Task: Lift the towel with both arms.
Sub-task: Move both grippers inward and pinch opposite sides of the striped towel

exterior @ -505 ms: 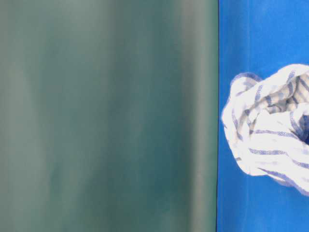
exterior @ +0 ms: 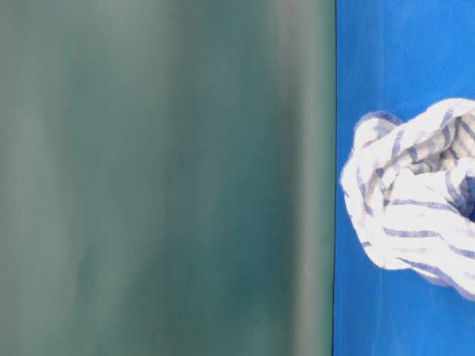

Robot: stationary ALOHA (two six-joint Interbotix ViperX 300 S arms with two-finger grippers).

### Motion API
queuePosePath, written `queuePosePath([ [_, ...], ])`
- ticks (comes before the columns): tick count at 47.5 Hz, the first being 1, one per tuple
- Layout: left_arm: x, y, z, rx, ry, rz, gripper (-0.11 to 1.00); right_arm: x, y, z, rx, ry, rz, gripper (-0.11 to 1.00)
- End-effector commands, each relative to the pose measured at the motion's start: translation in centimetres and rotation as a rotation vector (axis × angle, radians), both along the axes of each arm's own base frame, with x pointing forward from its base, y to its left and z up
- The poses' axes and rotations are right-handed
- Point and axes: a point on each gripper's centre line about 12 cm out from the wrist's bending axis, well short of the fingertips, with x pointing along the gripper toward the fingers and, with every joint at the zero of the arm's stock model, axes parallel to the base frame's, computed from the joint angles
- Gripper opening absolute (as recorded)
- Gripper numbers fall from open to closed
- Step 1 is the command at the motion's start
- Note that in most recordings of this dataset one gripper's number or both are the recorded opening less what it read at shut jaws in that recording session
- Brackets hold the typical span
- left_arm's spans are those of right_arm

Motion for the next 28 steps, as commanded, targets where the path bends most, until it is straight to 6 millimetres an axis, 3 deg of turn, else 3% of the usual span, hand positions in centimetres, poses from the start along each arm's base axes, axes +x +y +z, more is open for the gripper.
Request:
queuePosePath([
  [1,1.6,0.0,0.2,-0.001,0.009,-0.001,0.00,1.5,-0.1,-0.2,0.006,0.025,-0.005,0.00],
  [8,4.1,0.0,-2.0,-0.001,0.104,-0.001,0.04,4.0,-0.1,-2.6,0.019,0.133,-0.010,0.01],
  [11,5.1,-0.1,-3.0,-0.001,0.143,0.000,0.17,5.0,-0.1,-3.5,0.026,0.182,-0.013,0.07],
  [18,7.3,-0.1,-5.7,-0.001,0.229,0.001,0.60,7.5,-0.1,-5.9,0.026,0.305,-0.012,0.52],
  [21,8.2,-0.1,-6.7,0.000,0.256,0.000,0.78,8.3,-0.1,-7.0,0.026,0.344,-0.013,0.65],
  [24,8.9,-0.1,-7.7,-0.001,0.282,0.001,0.89,9.2,-0.1,-8.3,0.026,0.382,-0.015,0.64],
  [28,9.6,-0.1,-8.9,-0.001,0.308,0.001,0.91,10.1,-0.2,-9.8,0.028,0.423,-0.017,0.62],
])
